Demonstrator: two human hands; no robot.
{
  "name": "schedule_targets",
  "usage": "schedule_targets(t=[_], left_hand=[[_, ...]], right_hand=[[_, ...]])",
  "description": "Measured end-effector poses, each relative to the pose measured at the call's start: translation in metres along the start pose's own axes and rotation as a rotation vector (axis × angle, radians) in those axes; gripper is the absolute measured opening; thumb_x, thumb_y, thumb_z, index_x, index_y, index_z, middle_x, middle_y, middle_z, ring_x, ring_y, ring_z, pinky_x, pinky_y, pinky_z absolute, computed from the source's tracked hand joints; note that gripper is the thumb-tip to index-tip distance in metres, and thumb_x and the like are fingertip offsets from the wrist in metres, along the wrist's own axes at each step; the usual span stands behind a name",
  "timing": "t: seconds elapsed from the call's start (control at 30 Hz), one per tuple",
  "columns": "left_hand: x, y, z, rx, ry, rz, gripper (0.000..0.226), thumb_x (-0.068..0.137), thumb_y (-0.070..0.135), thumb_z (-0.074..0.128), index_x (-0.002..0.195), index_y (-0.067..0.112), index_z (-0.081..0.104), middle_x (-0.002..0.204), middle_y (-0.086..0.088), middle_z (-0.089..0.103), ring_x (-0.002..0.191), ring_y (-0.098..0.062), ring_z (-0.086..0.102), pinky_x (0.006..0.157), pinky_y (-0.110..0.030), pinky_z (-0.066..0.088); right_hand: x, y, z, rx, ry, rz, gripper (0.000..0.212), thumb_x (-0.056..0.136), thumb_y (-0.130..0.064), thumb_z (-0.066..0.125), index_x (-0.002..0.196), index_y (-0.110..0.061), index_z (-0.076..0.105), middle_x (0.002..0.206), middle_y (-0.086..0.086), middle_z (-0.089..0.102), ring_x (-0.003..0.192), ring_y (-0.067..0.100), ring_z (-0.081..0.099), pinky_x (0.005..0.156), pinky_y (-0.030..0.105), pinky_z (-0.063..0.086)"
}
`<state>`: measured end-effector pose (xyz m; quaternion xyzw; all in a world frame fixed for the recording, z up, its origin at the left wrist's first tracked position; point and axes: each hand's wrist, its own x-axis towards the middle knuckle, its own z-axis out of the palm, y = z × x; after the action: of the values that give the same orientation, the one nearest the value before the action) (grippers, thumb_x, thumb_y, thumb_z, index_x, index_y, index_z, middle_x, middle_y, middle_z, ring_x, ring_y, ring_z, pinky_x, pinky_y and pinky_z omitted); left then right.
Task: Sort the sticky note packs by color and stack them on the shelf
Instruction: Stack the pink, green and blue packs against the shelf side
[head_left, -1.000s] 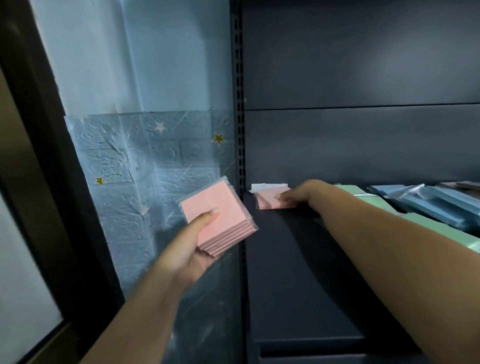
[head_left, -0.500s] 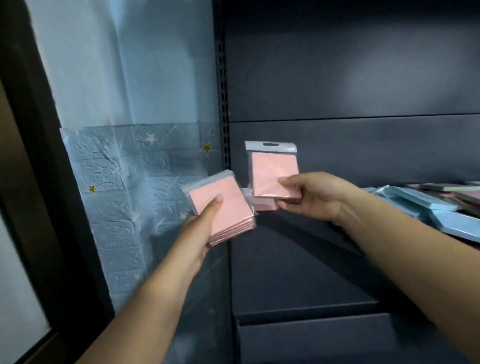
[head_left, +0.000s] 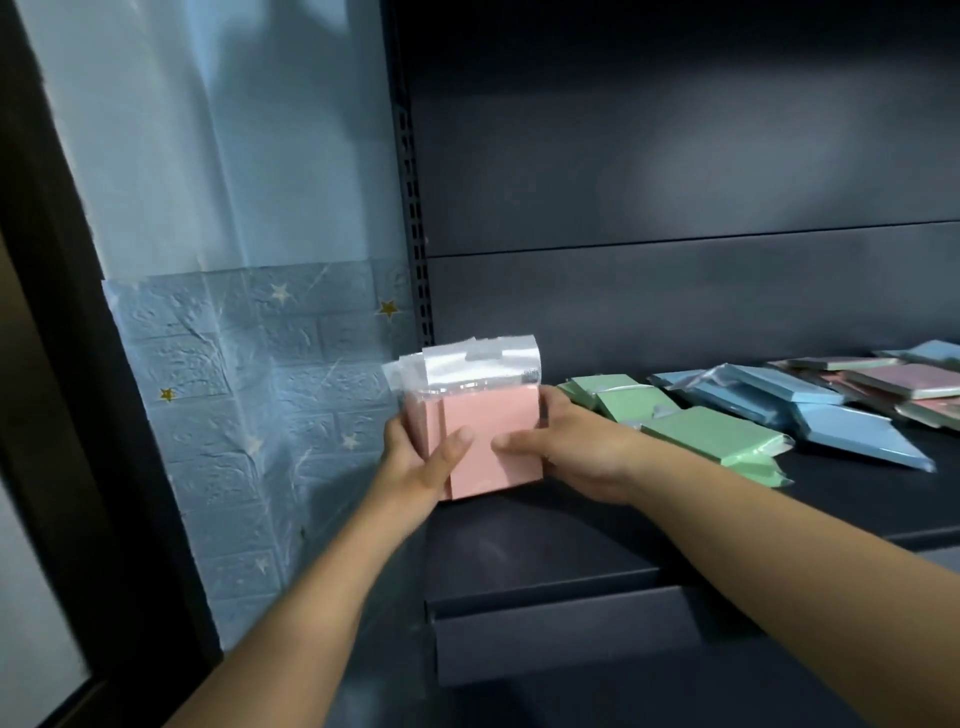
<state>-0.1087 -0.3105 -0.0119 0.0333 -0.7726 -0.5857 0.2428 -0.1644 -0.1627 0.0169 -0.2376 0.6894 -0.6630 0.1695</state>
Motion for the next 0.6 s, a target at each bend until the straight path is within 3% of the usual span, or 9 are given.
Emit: schedule_targets(t=[0.07, 0.17, 0.27, 0.37, 0.43, 0.5, 0.6], left_hand=[[-0.002, -0.004, -0.004, 0.0, -0.051, 0.008, 0.097, 0.048, 0.062, 0.061, 0.129, 0.017, 0.033, 0.11, 0.011, 0.051, 0.098, -0.006, 0.053, 0.074, -0.011, 0.04], [-0.002, -0.003, -0.006, -0.092, -0.125, 0.013, 0.062, 0.067, 0.034, 0.069, 0.121, 0.021, 0.042, 0.107, 0.009, 0.059, 0.092, 0.004, 0.056, 0.069, -0.007, 0.045], [-0.003, 0.003, 0.002, -0.06, -0.127, 0.056, 0.068, 0.063, 0.027, 0.072, 0.122, 0.022, 0.038, 0.105, 0.011, 0.058, 0.09, 0.004, 0.054, 0.068, -0.008, 0.045], [-0.003, 0.006, 0.008, -0.017, -0.076, 0.117, 0.075, 0.062, 0.029, 0.077, 0.127, 0.017, 0.04, 0.11, 0.008, 0.058, 0.095, 0.001, 0.056, 0.074, -0.008, 0.046], [-0.002, 0.003, 0.009, -0.023, -0.053, 0.14, 0.077, 0.066, 0.023, 0.079, 0.128, 0.015, 0.035, 0.111, 0.01, 0.057, 0.095, 0.004, 0.055, 0.073, -0.002, 0.045], [-0.004, 0.0, 0.009, -0.013, -0.068, 0.137, 0.072, 0.072, 0.01, 0.078, 0.123, 0.021, 0.028, 0.105, 0.016, 0.05, 0.091, 0.011, 0.049, 0.068, 0.003, 0.041], [-0.002, -0.003, 0.007, 0.001, -0.117, 0.137, 0.076, 0.07, 0.013, 0.08, 0.129, 0.018, 0.033, 0.113, 0.008, 0.053, 0.092, 0.009, 0.051, 0.071, 0.001, 0.043]], right_hand=[[0.003, -0.001, -0.002, 0.135, -0.05, -0.04, 0.059, 0.084, -0.004, 0.065, 0.136, -0.008, 0.037, 0.125, 0.012, 0.06, 0.112, 0.025, 0.059, 0.093, 0.035, 0.049], [0.003, -0.01, 0.001, 0.29, -0.13, -0.03, 0.046, 0.087, -0.024, 0.061, 0.129, -0.008, 0.05, 0.115, 0.011, 0.066, 0.098, 0.024, 0.065, 0.08, 0.033, 0.053], [0.004, -0.013, 0.016, 0.244, -0.105, -0.091, 0.027, 0.093, -0.024, 0.054, 0.115, -0.01, 0.059, 0.103, 0.009, 0.068, 0.086, 0.019, 0.065, 0.077, 0.029, 0.054], [0.009, -0.01, 0.021, 0.212, 0.021, -0.209, 0.034, 0.094, -0.017, 0.053, 0.124, -0.002, 0.052, 0.118, 0.019, 0.064, 0.096, 0.025, 0.063, 0.086, 0.035, 0.051], [0.008, -0.006, 0.019, 0.193, 0.021, -0.256, 0.034, 0.095, -0.016, 0.051, 0.126, -0.002, 0.051, 0.116, 0.018, 0.064, 0.098, 0.025, 0.063, 0.087, 0.035, 0.051], [0.007, -0.002, 0.018, 0.181, 0.02, -0.229, 0.04, 0.094, -0.023, 0.053, 0.129, -0.003, 0.049, 0.116, 0.013, 0.064, 0.101, 0.026, 0.063, 0.089, 0.036, 0.052], [0.008, -0.002, 0.018, 0.182, 0.027, -0.145, 0.049, 0.092, -0.033, 0.056, 0.131, -0.005, 0.045, 0.123, 0.017, 0.061, 0.107, 0.029, 0.062, 0.089, 0.039, 0.052]])
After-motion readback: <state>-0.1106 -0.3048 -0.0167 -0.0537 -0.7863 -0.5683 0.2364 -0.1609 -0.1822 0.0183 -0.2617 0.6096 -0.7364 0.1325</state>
